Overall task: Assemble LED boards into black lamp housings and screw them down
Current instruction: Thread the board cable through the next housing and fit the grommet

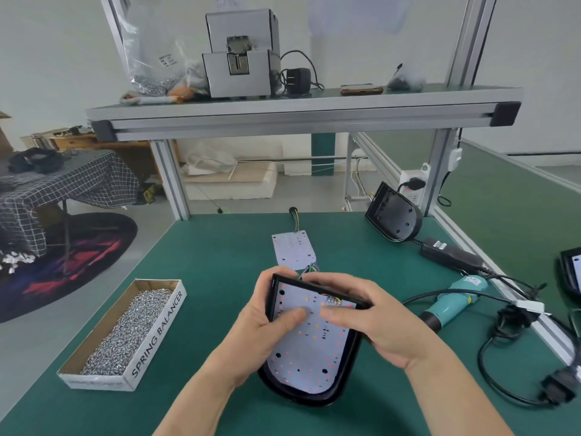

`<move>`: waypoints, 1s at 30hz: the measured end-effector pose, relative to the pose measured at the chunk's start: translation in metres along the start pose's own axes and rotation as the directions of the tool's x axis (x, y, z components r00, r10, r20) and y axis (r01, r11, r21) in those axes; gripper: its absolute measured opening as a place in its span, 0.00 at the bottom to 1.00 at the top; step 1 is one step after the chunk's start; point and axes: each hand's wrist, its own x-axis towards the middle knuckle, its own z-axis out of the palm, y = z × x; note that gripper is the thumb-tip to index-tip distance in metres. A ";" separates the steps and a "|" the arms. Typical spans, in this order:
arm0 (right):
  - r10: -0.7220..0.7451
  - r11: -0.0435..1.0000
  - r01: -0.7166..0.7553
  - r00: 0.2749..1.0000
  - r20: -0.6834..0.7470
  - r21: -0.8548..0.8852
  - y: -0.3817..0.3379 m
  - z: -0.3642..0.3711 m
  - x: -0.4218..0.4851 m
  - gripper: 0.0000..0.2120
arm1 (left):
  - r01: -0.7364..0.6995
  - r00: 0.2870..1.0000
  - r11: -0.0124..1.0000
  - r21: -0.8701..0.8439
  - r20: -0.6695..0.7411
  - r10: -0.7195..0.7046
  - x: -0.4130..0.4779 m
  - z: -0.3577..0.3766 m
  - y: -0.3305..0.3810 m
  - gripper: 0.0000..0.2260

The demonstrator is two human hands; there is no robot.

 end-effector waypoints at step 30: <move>0.160 0.987 -0.145 0.929 -0.334 0.069 0.050 -0.006 0.004 0.17 | 0.190 0.950 0.953 -0.234 -0.202 -0.239 0.020 0.034 -0.026 0.15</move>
